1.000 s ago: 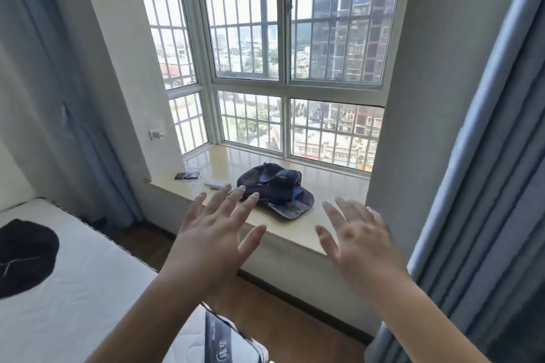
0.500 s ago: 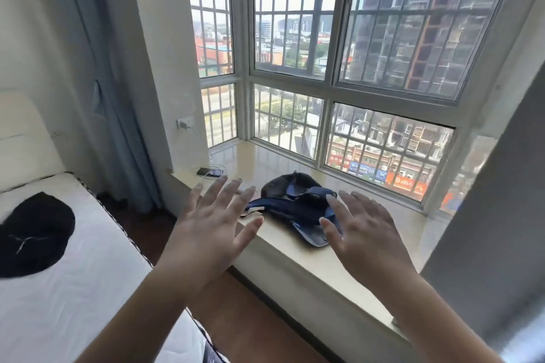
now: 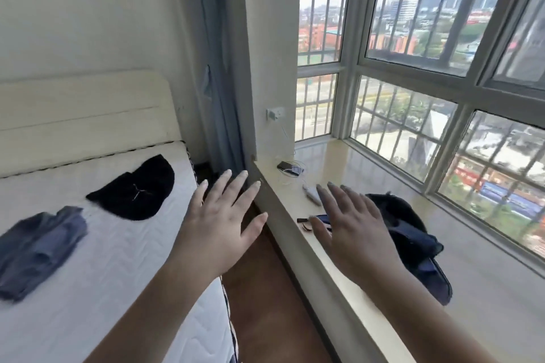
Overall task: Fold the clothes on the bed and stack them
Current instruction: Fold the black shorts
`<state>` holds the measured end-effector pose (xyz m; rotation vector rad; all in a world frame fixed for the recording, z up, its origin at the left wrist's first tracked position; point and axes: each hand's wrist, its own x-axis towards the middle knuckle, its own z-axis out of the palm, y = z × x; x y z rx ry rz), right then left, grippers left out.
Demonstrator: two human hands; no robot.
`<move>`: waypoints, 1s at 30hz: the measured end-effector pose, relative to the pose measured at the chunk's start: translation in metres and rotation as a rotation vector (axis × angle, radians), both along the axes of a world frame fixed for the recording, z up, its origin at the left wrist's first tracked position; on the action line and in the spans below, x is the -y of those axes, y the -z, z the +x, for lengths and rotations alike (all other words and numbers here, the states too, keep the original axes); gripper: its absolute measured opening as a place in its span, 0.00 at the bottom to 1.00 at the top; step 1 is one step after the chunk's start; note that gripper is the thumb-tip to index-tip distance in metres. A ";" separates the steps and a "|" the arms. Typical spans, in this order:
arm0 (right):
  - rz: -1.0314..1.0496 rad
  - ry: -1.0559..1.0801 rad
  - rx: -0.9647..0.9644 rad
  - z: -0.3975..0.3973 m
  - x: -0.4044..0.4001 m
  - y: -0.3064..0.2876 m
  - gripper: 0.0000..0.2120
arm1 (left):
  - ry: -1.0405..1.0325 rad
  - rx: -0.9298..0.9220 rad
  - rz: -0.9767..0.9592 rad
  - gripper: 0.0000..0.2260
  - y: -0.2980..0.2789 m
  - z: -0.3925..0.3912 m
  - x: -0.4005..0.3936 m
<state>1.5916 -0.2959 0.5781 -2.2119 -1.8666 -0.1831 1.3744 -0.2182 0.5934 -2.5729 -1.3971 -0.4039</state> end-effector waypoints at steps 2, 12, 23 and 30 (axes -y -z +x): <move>0.012 -0.053 0.002 0.019 -0.024 0.001 0.30 | -0.068 -0.005 -0.009 0.31 -0.002 0.019 -0.007; 0.024 -0.327 -0.084 0.038 -0.120 0.019 0.27 | -0.340 -0.062 -0.030 0.34 0.000 0.037 -0.030; 0.032 -0.583 -0.043 -0.002 -0.218 0.021 0.28 | -0.615 -0.025 -0.112 0.30 0.039 -0.011 -0.087; 0.028 -0.717 -0.030 -0.060 -0.307 0.023 0.27 | -0.693 0.010 -0.073 0.34 0.046 -0.059 -0.157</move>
